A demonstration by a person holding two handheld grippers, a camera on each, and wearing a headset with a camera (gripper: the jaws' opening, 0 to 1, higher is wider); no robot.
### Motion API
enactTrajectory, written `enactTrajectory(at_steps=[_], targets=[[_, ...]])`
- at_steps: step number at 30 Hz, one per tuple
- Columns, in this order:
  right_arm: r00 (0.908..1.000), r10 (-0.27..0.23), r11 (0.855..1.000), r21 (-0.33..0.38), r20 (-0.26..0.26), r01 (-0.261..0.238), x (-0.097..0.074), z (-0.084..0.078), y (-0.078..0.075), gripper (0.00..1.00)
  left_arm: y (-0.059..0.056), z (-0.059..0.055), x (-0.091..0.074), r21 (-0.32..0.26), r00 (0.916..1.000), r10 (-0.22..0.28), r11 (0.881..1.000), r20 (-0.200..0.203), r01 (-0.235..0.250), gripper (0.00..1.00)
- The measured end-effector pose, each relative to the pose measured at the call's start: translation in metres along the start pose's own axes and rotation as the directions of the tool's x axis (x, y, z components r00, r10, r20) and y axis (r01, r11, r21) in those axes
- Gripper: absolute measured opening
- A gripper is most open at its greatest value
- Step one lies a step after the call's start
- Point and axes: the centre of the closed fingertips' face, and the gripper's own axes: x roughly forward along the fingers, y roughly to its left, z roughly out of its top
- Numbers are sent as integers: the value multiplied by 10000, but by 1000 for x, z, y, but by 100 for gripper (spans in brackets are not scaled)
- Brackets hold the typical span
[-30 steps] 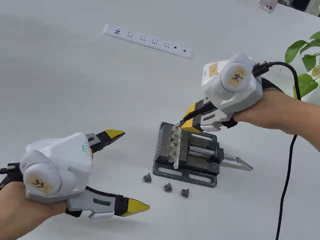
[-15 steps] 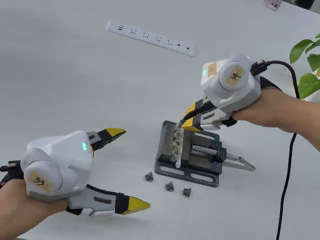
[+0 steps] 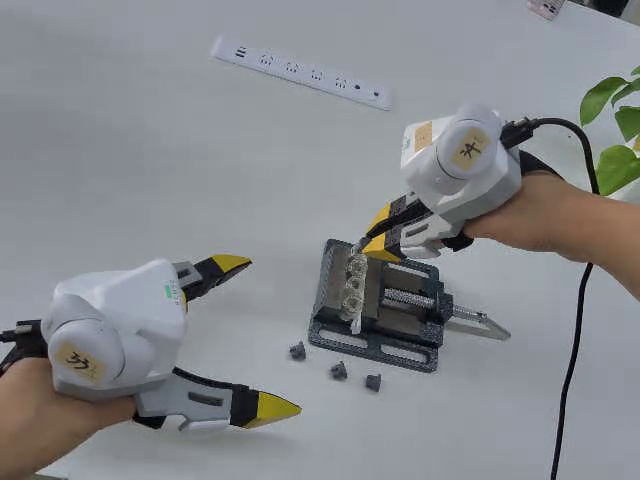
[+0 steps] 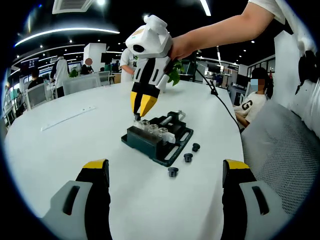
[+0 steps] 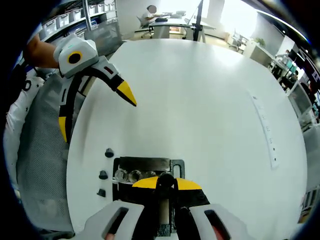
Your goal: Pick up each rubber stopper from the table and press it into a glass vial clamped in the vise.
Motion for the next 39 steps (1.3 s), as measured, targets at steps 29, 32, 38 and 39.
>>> enactTrajectory(at_steps=[29, 32, 38, 39], targets=[[9981, -4, 9990, -435, -621, -24, 3, -3, 1, 7, -1, -4, 1, -89, 10000, 49, 9999, -18, -49, 93], [9982, -14, 9989, -463, -603, -14, 3, -3, 1, 8, -2, -5, 1, -92, 10000, 28, 10000, -35, -28, 93], [9986, -11, 9988, -497, -523, -15, 3, -3, 1, 8, -2, -6, 2, -105, 10000, 27, 9999, -22, -27, 93], [9987, -9, 9988, -499, -518, -17, 3, -3, 1, 8, -2, -6, 2, -117, 10000, 30, 9999, -14, -31, 93]])
